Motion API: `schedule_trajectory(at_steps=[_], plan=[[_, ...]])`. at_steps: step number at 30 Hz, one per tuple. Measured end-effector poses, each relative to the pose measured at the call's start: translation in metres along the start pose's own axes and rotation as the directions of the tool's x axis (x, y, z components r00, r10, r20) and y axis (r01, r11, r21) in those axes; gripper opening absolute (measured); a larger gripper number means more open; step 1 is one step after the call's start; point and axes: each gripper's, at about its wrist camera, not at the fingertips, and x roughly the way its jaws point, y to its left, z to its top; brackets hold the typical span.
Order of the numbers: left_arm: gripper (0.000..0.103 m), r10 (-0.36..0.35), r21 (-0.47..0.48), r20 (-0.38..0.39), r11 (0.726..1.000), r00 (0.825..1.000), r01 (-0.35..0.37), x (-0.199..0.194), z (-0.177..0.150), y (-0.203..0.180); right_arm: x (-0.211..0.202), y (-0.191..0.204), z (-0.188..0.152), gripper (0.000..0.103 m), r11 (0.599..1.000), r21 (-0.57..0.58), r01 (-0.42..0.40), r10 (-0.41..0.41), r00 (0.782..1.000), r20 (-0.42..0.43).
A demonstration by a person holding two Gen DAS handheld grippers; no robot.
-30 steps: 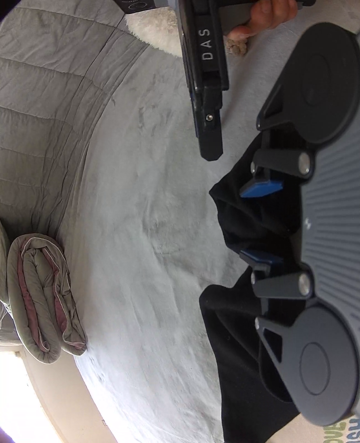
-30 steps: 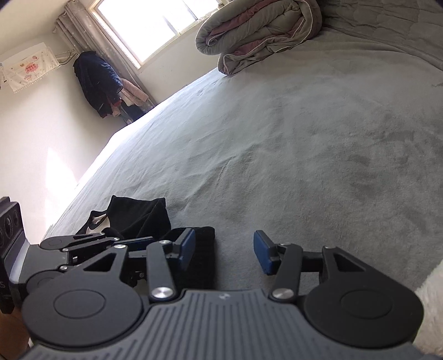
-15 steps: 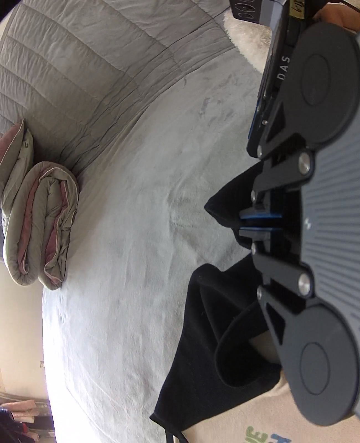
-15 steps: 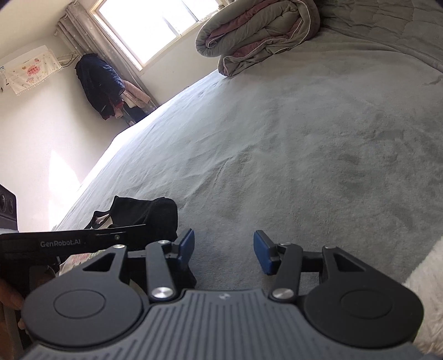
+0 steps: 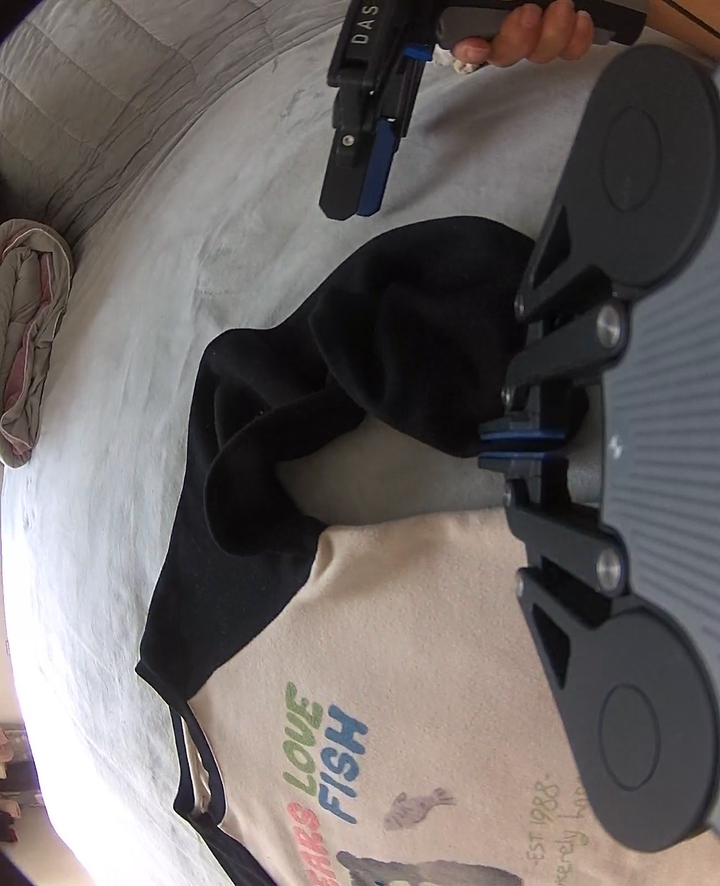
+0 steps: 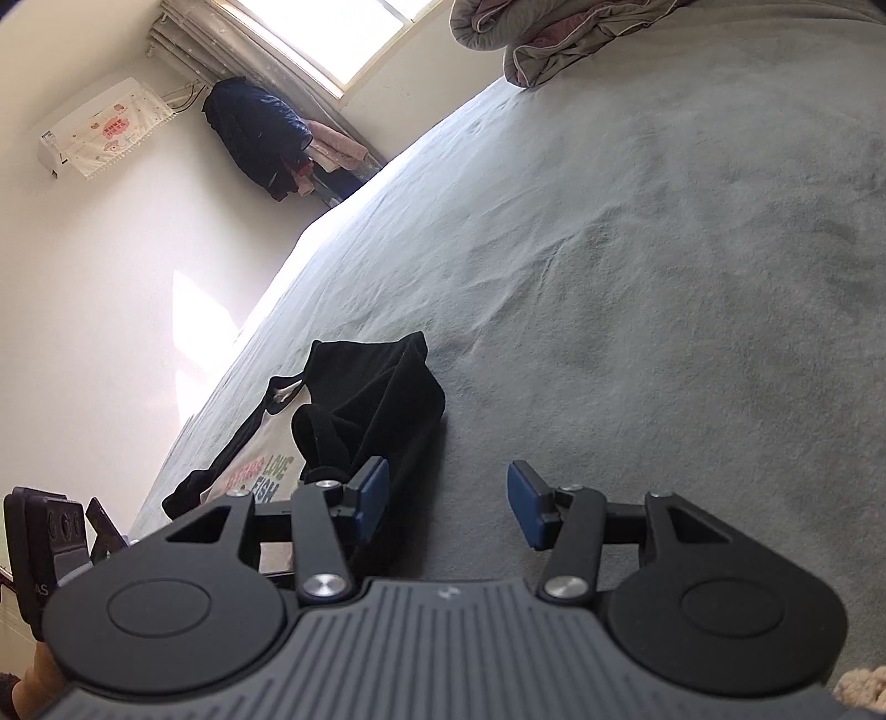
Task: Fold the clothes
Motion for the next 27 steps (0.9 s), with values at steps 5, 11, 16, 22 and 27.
schedule_trajectory(at_steps=[5, 11, 16, 22, 27], plan=[[0.004, -0.019, 0.136, -0.016, 0.99, 1.0, 0.021, -0.006, 0.001, -0.012, 0.018, 0.008, -0.006, 0.041, 0.996, 0.014, -0.084, 0.085, 0.993, -0.078], [0.009, -0.032, 0.239, 0.094, 0.971, 0.995, 0.009, -0.024, 0.02, -0.018, 0.018, 0.017, -0.011, 0.003, 0.997, -0.075, 0.013, -0.019, 0.997, -0.078], [0.013, -0.016, 0.218, 0.195, 0.976, 0.981, -0.027, -0.033, 0.049, -0.02, -0.009, 0.002, -0.003, 0.003, 0.996, -0.032, 0.086, -0.083, 0.993, 0.083], [0.035, -0.09, 0.335, 0.219, 0.942, 0.972, 0.012, -0.034, 0.046, -0.056, -0.024, -0.017, 0.0, 0.003, 0.995, 0.098, 0.032, -0.054, 0.971, 0.233], [0.038, -0.122, 0.473, 0.18, 0.881, 0.976, 0.023, -0.014, 0.026, -0.096, -0.022, -0.026, -0.001, 0.003, 0.985, 0.171, 0.016, -0.068, 0.95, 0.304]])
